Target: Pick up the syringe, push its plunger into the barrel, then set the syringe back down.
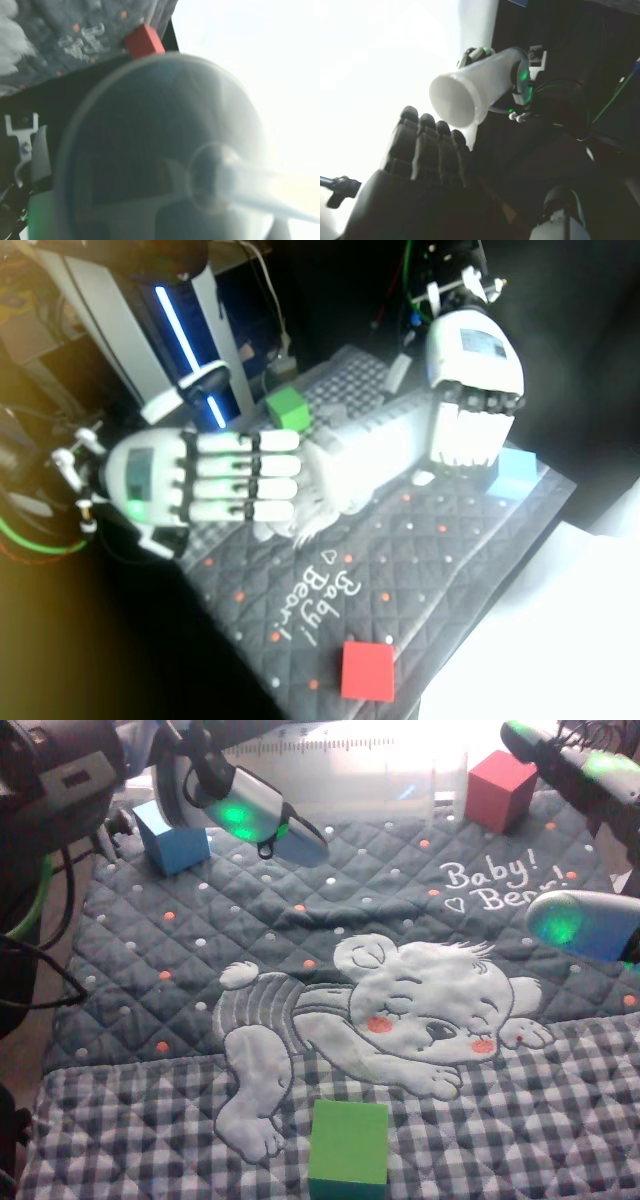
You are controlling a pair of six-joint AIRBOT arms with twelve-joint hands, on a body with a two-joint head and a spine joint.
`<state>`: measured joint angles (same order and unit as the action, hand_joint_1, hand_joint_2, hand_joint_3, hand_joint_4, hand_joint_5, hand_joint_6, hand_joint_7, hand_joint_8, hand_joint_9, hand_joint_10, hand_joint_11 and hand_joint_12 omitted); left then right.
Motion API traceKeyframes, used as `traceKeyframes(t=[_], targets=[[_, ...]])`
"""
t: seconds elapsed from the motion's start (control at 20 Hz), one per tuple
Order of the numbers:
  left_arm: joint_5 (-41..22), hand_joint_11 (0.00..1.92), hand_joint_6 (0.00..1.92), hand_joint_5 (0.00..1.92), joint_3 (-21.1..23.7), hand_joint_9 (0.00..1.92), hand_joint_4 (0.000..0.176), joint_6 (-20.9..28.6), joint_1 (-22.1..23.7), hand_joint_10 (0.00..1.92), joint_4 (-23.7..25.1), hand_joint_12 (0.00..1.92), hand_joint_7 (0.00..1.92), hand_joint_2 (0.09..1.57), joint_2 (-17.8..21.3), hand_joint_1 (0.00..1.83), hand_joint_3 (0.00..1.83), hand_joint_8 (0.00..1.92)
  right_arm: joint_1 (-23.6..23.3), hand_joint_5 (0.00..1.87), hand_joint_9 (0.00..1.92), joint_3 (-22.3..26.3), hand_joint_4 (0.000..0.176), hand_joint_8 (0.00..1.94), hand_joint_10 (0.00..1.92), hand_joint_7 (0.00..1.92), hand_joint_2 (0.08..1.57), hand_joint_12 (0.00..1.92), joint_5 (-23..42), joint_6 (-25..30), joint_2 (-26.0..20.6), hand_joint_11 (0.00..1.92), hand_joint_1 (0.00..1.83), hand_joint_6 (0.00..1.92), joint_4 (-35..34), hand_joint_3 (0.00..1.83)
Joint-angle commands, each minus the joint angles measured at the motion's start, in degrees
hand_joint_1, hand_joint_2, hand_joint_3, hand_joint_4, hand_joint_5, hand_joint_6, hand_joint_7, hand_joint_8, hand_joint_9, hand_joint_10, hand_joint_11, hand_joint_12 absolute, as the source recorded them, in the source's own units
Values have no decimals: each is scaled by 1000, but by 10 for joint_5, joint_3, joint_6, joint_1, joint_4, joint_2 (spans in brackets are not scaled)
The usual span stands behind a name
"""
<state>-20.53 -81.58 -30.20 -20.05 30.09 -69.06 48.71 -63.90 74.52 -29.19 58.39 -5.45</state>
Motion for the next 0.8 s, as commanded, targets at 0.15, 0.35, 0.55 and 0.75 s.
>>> traceKeyframes(t=[0.15, 0.35, 0.55, 0.75], targets=[[-70, 1575, 1921, 1304, -1, 1596, 0, 5, -3, 1921, -24, 1921, 1537, 1015, 2, 1434, 326, 1921, -8, 0, 0, 1, 0, 0, 0, 0, 824, 9, 69, 4, -20, 21, 0, 0, -7, 3], [-59, 1524, 1921, 1282, -1, 1541, 0, 4, -11, 1921, -19, 1921, 1473, 1024, 0, 1411, 285, 1921, -8, 0, 0, 1, 0, 0, 0, 0, 867, 10, 69, 0, -44, 24, 0, 0, -3, 17], [-48, 1616, 1921, 1286, -9, 1578, 0, 3, -25, 1921, -16, 1921, 1496, 1001, -16, 1426, 355, 1921, -15, 0, 0, 9, 0, 0, 0, 0, 853, 4, 69, -18, -68, 9, 53, 0, 1, 2], [-40, 1563, 1921, 1163, -17, 1525, 0, 3, -41, 1921, -16, 1921, 1415, 961, -33, 1482, 378, 1921, -23, 0, 0, 11, 0, 0, 0, 0, 791, 0, 69, -26, -73, 0, 68, 0, 3, 0]])
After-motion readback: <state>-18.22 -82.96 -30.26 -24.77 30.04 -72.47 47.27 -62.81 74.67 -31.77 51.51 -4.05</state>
